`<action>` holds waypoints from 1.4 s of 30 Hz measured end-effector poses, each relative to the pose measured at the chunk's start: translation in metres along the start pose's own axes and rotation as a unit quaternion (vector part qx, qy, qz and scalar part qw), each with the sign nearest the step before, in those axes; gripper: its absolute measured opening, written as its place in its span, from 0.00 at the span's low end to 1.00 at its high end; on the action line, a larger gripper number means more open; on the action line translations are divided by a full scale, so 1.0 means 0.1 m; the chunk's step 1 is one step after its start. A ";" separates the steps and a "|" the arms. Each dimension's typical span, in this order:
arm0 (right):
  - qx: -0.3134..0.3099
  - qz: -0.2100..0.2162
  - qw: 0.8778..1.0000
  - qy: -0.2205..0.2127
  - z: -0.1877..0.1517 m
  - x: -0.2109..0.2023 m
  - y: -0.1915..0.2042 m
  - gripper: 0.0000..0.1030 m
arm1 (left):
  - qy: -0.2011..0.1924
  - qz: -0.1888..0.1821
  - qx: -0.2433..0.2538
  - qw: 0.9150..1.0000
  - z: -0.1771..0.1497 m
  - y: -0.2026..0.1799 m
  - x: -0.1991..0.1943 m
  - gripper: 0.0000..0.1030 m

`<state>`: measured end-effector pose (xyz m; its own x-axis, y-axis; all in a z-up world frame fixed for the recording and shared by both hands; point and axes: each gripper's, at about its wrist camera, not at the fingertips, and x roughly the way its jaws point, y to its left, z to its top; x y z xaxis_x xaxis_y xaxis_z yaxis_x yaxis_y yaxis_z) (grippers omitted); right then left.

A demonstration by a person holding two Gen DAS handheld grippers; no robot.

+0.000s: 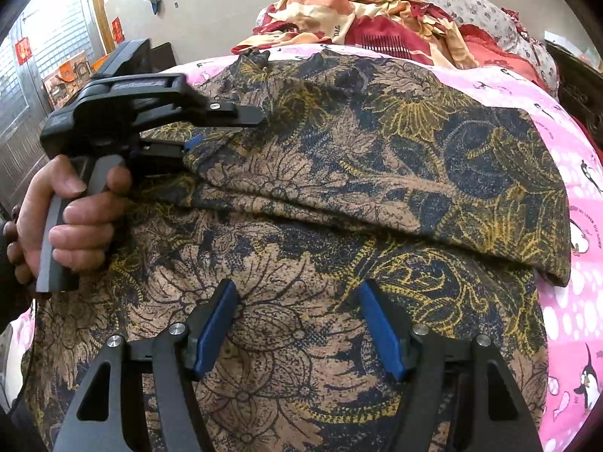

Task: Fold small clothes
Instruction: 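Grasp the folded side with the left gripper and fold it over again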

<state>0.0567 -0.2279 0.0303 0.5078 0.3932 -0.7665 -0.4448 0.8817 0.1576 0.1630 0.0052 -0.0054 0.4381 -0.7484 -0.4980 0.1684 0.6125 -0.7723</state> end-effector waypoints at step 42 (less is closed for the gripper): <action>0.001 -0.008 1.000 0.004 0.01 0.02 -0.01 0.70 | -0.088 0.144 -0.010 0.986 -0.20 0.14 -0.80 0.03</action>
<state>0.0588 -0.2278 0.0287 0.5092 0.3763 -0.7740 -0.4346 0.8887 0.1462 0.1129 0.0688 0.0161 0.6126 -0.4877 -0.6220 -0.0014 0.7863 -0.6179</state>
